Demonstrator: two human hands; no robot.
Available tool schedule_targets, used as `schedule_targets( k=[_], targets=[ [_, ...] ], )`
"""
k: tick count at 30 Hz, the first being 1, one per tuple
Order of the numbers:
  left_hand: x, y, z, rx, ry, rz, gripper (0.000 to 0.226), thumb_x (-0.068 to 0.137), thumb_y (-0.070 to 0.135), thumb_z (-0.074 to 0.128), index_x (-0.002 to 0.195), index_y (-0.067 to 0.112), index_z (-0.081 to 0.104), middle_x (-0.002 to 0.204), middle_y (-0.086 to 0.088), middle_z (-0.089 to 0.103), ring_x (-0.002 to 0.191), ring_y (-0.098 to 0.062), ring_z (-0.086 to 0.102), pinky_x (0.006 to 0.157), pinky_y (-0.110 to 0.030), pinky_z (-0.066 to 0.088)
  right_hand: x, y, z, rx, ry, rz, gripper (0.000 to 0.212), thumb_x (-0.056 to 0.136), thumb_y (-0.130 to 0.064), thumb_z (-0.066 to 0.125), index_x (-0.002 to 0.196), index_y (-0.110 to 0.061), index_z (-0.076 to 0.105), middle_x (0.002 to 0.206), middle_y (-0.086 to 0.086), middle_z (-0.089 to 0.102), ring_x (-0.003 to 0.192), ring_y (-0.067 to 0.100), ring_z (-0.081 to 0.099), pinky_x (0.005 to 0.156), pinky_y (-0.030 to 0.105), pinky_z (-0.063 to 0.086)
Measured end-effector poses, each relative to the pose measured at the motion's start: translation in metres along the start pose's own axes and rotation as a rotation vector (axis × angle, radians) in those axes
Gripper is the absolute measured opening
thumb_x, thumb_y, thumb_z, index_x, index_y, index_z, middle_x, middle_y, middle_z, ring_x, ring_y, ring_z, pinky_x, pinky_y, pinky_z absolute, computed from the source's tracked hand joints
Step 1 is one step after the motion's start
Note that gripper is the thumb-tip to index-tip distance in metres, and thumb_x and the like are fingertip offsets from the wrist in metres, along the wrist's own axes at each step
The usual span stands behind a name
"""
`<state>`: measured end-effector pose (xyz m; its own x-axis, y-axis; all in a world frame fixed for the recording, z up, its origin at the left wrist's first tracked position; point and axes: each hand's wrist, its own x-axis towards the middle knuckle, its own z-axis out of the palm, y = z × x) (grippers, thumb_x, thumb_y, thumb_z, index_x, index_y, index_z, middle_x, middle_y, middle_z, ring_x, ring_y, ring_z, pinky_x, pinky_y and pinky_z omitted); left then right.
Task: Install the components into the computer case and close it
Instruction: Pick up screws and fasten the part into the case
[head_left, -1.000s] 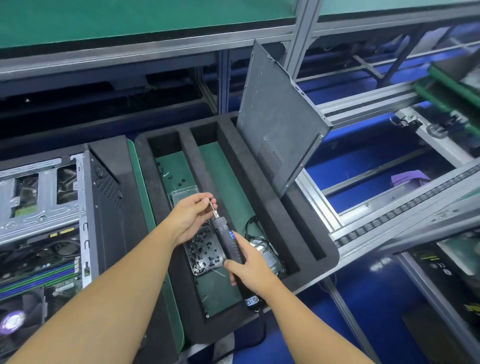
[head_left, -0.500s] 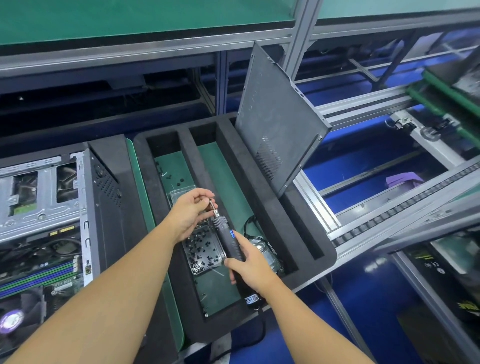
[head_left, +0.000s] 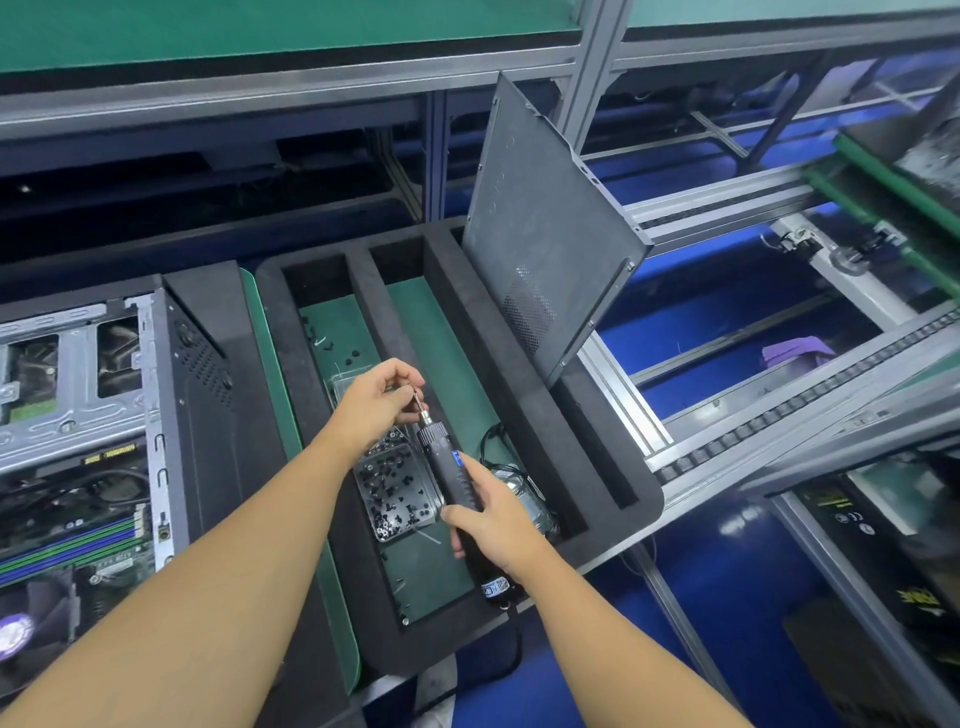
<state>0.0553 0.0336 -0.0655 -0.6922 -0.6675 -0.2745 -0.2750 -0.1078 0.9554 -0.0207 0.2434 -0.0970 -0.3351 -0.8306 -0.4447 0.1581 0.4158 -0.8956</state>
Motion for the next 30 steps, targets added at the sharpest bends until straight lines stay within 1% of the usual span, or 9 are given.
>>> schedule_targets(
  k=[3, 5, 14, 17, 19, 22, 26, 28, 30],
  targets=[
    [-0.001, -0.001, 0.001, -0.057, 0.018, -0.012, 0.021, 0.097, 0.0, 0.05, 0.094, 0.012, 0.066, 0.092, -0.012, 0.066, 0.086, -0.02, 0.073, 0.076, -0.034, 0.06, 0.001, 0.001, 0.001, 0.007, 0.012, 0.026, 0.074, 0.085, -0.017, 0.068, 0.15, -0.042, 0.044, 0.101, -0.004, 0.067, 0.062, 0.021, 0.06, 0.065, 0.038, 0.06],
    [-0.001, -0.002, 0.001, -0.105, 0.036, -0.02, 0.017, 0.097, 0.002, 0.053, 0.096, 0.011, 0.067, 0.089, -0.009, 0.068, 0.087, -0.022, 0.073, 0.075, -0.034, 0.061, 0.003, 0.002, 0.002, 0.014, 0.022, 0.032, 0.076, 0.084, -0.016, 0.069, 0.152, -0.038, 0.043, 0.109, 0.0, 0.068, 0.062, 0.021, 0.059, 0.064, 0.038, 0.059],
    [0.0, -0.006, 0.002, -0.453, -0.001, -0.299, 0.018, 0.094, 0.011, 0.063, 0.11, 0.005, 0.068, 0.098, -0.011, 0.075, 0.091, -0.018, 0.074, 0.073, -0.029, 0.06, 0.005, 0.006, 0.002, 0.038, 0.022, 0.026, 0.071, 0.083, -0.018, 0.069, 0.143, -0.049, 0.049, 0.105, 0.0, 0.07, 0.062, 0.02, 0.06, 0.065, 0.04, 0.061],
    [0.0, -0.007, 0.003, -0.482, -0.035, -0.347, 0.017, 0.096, 0.013, 0.059, 0.11, 0.006, 0.068, 0.101, -0.008, 0.076, 0.097, -0.018, 0.073, 0.079, -0.03, 0.057, 0.004, 0.004, 0.002, 0.039, 0.012, 0.014, 0.071, 0.085, -0.015, 0.068, 0.121, -0.074, 0.052, 0.097, 0.002, 0.072, 0.062, 0.018, 0.061, 0.064, 0.035, 0.059],
    [-0.001, -0.006, 0.004, -0.505, -0.044, -0.361, 0.019, 0.096, 0.014, 0.06, 0.11, 0.004, 0.067, 0.104, -0.009, 0.075, 0.1, -0.019, 0.072, 0.08, -0.029, 0.056, 0.003, 0.001, 0.002, 0.047, 0.005, 0.019, 0.073, 0.086, -0.013, 0.066, 0.114, -0.078, 0.052, 0.096, 0.008, 0.07, 0.062, 0.018, 0.061, 0.063, 0.034, 0.059],
    [-0.001, -0.002, 0.005, -0.504, -0.044, -0.366, 0.02, 0.095, 0.015, 0.06, 0.109, 0.002, 0.066, 0.105, -0.01, 0.075, 0.1, -0.02, 0.072, 0.083, -0.028, 0.056, 0.001, -0.001, 0.002, 0.076, -0.006, 0.018, 0.069, 0.087, -0.012, 0.065, 0.123, -0.069, 0.052, 0.087, 0.008, 0.066, 0.063, 0.019, 0.061, 0.065, 0.038, 0.06],
    [-0.003, 0.003, 0.004, -0.488, -0.065, -0.379, 0.022, 0.093, 0.012, 0.062, 0.109, 0.0, 0.067, 0.106, -0.013, 0.074, 0.099, -0.021, 0.072, 0.083, -0.029, 0.058, -0.003, -0.004, -0.001, 0.106, -0.019, 0.043, 0.066, 0.087, -0.016, 0.067, 0.135, -0.058, 0.048, 0.092, 0.008, 0.069, 0.064, 0.018, 0.062, 0.062, 0.034, 0.057],
    [-0.003, 0.01, 0.001, -0.486, -0.062, -0.379, 0.026, 0.09, 0.013, 0.064, 0.111, -0.002, 0.066, 0.107, -0.015, 0.074, 0.1, -0.022, 0.072, 0.079, -0.027, 0.059, -0.004, -0.01, 0.0, 0.077, -0.04, 0.032, 0.072, 0.084, -0.023, 0.069, 0.146, -0.05, 0.044, 0.087, 0.004, 0.069, 0.065, 0.017, 0.062, 0.064, 0.035, 0.057],
    [-0.004, 0.02, -0.002, -0.462, -0.046, -0.357, 0.027, 0.09, 0.016, 0.066, 0.112, -0.001, 0.066, 0.107, -0.013, 0.074, 0.101, -0.022, 0.072, 0.086, -0.031, 0.057, -0.006, -0.021, 0.004, 0.045, -0.061, 0.008, 0.079, 0.08, -0.03, 0.073, 0.15, -0.048, 0.039, 0.088, -0.001, 0.069, 0.068, 0.016, 0.064, 0.069, 0.038, 0.059]
  ],
)
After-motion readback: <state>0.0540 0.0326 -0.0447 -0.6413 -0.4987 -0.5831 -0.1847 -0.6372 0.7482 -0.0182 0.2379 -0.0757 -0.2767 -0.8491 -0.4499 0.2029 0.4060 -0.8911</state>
